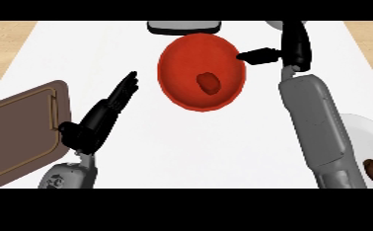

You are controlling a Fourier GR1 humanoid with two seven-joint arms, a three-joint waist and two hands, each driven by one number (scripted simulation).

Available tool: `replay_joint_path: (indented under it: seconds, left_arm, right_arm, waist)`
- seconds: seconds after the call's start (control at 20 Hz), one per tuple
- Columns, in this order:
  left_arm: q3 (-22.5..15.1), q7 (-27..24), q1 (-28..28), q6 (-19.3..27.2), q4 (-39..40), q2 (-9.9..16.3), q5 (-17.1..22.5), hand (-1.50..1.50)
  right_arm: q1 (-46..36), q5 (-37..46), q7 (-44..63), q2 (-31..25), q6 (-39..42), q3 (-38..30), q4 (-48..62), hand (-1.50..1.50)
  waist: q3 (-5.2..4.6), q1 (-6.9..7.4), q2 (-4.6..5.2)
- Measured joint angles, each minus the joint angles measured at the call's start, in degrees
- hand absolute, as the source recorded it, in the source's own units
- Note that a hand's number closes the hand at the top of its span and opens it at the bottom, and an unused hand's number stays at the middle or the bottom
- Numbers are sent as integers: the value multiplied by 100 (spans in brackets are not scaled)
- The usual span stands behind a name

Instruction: Pick the bell pepper from the plate and place it in the bowl

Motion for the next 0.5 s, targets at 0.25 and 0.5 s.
replay_joint_path:
  seconds: [0.25, 0.5]
  left_arm:
    - [-60, -24, 47, 76, -21, -83, -91, 0]
    - [-84, 83, 152, 75, -215, -84, -105, 0]
  right_arm:
    - [578, -707, -304, -517, 248, -660, -470, -150]
    - [1348, -1465, -903, -1040, 647, -1321, -841, -150]
  waist:
    - [1, -38, -11]
    - [1, -47, -15]
